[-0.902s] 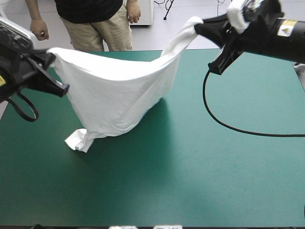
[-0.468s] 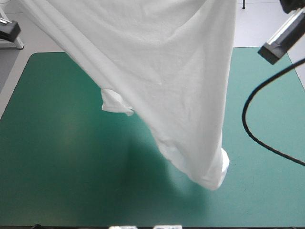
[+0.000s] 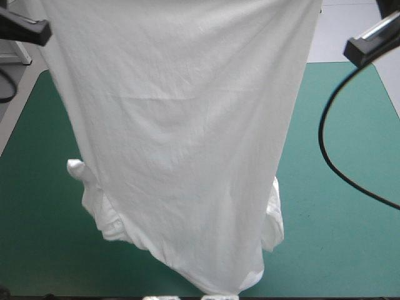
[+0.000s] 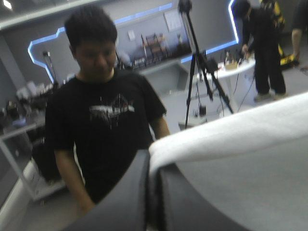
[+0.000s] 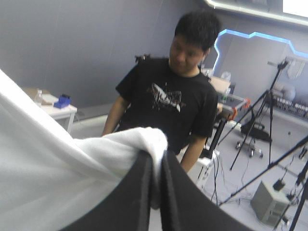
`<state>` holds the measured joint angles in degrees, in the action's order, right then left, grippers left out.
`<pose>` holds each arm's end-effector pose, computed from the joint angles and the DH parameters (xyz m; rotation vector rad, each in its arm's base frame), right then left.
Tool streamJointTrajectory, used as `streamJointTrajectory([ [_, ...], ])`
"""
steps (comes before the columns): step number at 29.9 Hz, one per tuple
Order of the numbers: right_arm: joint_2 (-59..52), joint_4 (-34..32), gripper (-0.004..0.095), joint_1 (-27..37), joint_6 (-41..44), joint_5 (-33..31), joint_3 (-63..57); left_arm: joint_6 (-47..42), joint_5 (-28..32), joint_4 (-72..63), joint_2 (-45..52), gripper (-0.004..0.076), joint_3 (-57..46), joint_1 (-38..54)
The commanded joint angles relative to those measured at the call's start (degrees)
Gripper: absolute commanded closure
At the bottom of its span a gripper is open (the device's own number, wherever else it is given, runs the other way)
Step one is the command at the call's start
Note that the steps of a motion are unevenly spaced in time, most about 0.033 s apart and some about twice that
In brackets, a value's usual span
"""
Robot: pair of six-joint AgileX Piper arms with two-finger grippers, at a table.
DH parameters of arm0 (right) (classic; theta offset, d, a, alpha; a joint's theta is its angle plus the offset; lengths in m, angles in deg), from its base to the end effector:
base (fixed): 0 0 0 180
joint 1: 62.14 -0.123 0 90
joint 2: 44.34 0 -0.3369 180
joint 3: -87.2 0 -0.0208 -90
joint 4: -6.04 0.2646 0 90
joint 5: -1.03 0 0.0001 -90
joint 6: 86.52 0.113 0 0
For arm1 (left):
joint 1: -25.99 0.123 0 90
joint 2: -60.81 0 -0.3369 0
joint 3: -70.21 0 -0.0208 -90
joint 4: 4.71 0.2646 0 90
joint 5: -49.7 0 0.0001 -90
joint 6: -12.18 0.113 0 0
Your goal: Fold the cloth
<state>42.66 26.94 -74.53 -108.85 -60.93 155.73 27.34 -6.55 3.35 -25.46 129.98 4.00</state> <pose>0.1405 0.0673 0.7378 -0.5515 1.2744 0.2235 0.1800 -0.0585 0.7198 0.4214 1.3777 0.0507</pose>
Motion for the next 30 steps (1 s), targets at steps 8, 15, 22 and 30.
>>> streamJointTrajectory([
  [8, 11.8, -5.6, 0.0925, 0.4, 0.7, 17.7, -5.7, -11.3, 15.6, 17.2, -16.0, 0.0733, 0.5, -0.2],
  [15, 18.6, -5.6, 0.0925, 0.4, -1.7, 37.6, -5.7, -20.9, 41.9, 22.8, -20.0, 0.0733, 0.5, 4.0],
  [22, 22.8, -5.6, 0.0925, 0.4, -4.9, 44.6, -5.7, -22.1, 45.0, 21.1, -21.7, 0.0733, 0.5, 9.2],
  [30, 27.1, -5.5, 0.0925, 0.4, -4.7, 30.5, -10.9, -23.5, 13.9, 16.9, -27.3, 0.0733, 0.4, 9.5],
])
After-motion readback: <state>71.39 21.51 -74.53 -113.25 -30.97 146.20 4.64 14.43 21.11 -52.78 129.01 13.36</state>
